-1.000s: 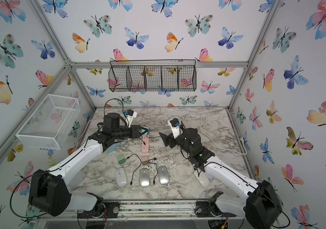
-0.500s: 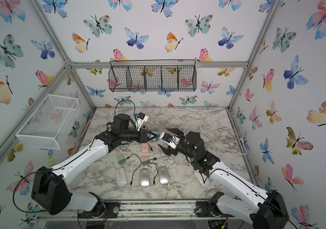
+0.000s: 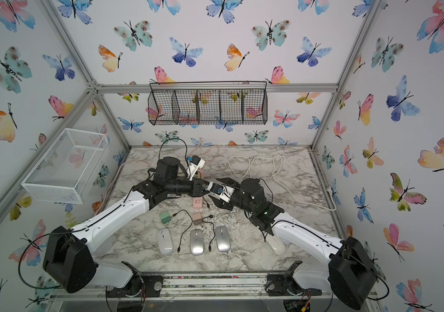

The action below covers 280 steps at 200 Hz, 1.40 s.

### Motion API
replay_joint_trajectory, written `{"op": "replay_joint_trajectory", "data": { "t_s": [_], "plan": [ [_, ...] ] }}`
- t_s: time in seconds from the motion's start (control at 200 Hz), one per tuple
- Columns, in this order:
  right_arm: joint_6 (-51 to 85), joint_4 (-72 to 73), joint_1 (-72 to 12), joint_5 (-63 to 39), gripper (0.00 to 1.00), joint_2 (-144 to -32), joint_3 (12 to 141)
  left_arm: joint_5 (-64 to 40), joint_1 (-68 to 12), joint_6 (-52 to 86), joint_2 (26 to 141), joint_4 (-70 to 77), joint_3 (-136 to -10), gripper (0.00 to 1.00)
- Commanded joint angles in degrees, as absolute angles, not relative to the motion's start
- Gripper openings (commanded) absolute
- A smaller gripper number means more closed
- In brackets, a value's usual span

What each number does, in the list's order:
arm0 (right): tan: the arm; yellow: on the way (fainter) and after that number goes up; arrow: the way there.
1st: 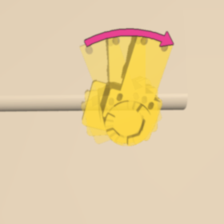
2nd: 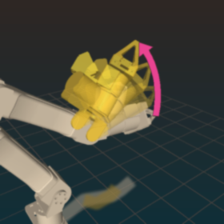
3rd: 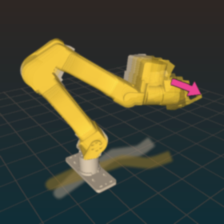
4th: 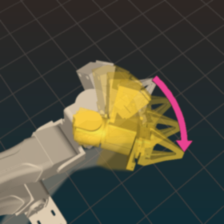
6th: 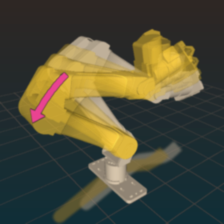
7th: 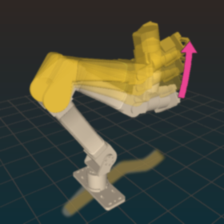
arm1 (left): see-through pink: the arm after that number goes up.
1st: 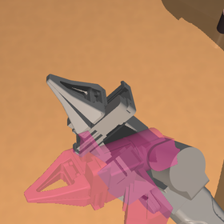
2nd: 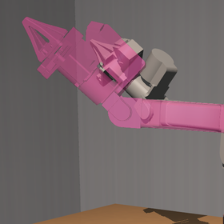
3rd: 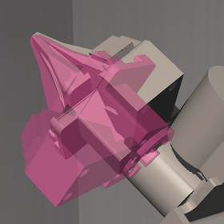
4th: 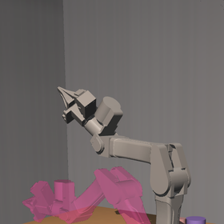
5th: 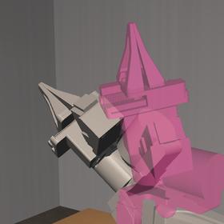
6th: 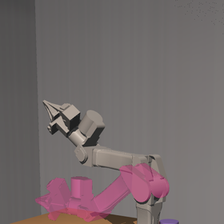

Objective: Unplug the wireless mouse
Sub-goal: Remove the power cord from the plug.

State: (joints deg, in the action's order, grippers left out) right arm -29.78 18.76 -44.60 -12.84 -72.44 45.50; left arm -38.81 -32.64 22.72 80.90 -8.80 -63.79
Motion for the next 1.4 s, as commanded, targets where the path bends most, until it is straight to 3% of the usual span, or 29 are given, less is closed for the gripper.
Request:
{"op": "replay_joint_trajectory", "data": {
  "t_s": [0.0,0.155,0.536,0.566,0.651,0.691,0.751,1.111,1.396],
  "plan": [
    [-28.1,22.0,-45.2,-13.0,0.68,-73.7,47.1,-40.9,-33.0,23.1,79.9,-7.0,-63.5,0.0],
    [-27.6,22.8,-45.3,-11.9,0.63,-75.2,47.5,-41.0,-33.2,23.2,79.8,-6.6,-63.3,0.0],
    [-25.7,24.3,-45.4,-11.7,0.28,-75.3,46.8,-40.5,-33.1,23.2,79.3,-6.0,-62.1,0.0],
    [-25.7,24.2,-45.4,-11.7,0.25,-75.3,46.6,-40.3,-33.1,23.2,79.2,-5.9,-61.9,0.06],
    [-25.8,23.7,-45.4,-11.8,0.12,-75.2,46.3,-38.1,-33.1,22.8,78.2,-6.2,-61.7,0.48],
    [-26.2,23.4,-45.4,-12.0,0.08,-75.0,45.9,-36.8,-32.9,22.4,77.5,-6.7,-61.7,0.58],
    [-26.3,23.2,-45.4,-11.6,0.03,-74.6,45.5,-35.2,-32.3,22.1,76.1,-7.1,-61.5,0.64],
    [-26.2,22.3,-45.4,-9.8,0.01,-73.7,45.0,-40.0,-28.0,18.9,72.2,-9.6,-59.2,0.56],
    [-26.1,21.3,-45.4,-10.7,0.01,-74.1,45.3,-41.0,-28.0,18.6,73.2,-9.3,-60.4,0.28]
  ]
}}
